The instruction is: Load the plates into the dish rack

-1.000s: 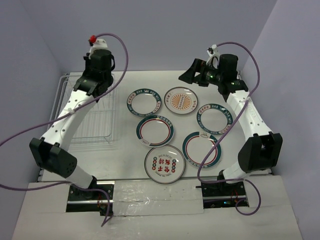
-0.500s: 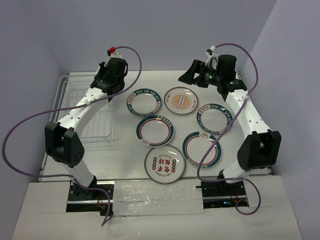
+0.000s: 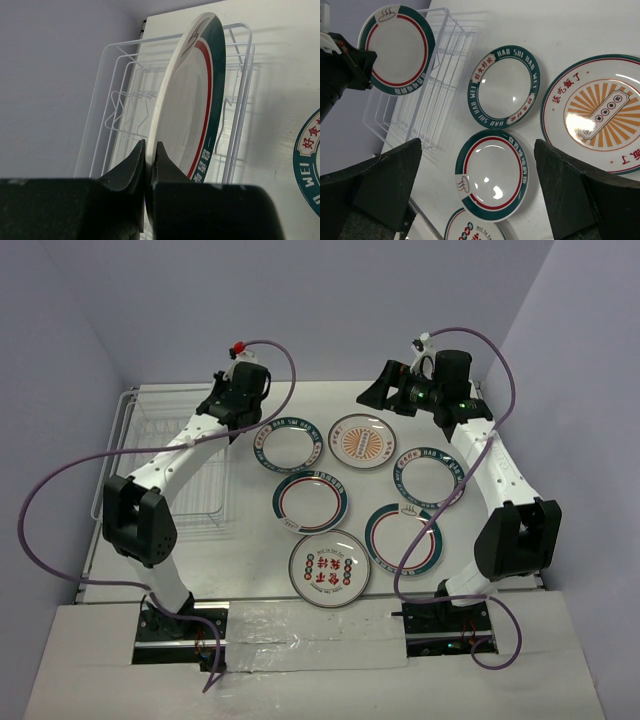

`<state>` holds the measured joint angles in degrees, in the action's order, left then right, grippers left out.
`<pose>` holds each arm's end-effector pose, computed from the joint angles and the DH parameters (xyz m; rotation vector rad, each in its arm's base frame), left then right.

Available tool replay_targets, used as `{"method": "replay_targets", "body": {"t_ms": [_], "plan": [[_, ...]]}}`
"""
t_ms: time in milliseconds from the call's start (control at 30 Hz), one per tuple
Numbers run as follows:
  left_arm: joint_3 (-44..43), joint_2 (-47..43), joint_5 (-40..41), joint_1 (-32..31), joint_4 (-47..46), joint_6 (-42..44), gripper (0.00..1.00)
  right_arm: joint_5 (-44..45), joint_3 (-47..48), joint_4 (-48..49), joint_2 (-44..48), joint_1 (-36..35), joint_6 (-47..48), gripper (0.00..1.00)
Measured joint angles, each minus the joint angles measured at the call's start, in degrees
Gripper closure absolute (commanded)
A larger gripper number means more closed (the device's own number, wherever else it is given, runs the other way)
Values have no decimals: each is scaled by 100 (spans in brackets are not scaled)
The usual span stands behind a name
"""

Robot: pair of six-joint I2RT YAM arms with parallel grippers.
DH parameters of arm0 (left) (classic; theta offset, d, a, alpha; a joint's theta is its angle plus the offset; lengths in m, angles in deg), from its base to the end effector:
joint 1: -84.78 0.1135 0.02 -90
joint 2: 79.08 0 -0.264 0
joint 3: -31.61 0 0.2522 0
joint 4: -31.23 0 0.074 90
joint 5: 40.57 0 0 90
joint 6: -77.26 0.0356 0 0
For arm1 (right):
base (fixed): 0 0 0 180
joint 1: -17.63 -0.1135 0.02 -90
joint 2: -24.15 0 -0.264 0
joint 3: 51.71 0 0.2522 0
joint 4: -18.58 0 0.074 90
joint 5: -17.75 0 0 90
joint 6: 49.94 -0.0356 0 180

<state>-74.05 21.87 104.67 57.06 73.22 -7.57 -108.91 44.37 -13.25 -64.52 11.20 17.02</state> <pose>0.3646 -0.1586 0.3363 0.0671 2.0114 0.8109 0.3527 0.0611 0.3676 -0.1329 2.0316 0.9642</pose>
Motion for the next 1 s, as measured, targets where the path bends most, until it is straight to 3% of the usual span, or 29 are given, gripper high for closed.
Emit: {"method": "replay_targets", "body": {"t_ms": [200,300,467,733,1000], "plan": [[0,190,2,2,39,-138,100,0,0,-2,-7,22,0,0],[0,308,33,2,70,-179,94,-2,0,-2,-37,26,0,0],[0,448,-48,2,214,-289,54,-4,26,-44,-177,26,-2,0],[-125,442,-398,2,450,-358,22,-22,105,-144,-439,28,44,0],[-686,24,-1991,2,848,-636,14,127,466,-452,-702,33,343,0]]}}
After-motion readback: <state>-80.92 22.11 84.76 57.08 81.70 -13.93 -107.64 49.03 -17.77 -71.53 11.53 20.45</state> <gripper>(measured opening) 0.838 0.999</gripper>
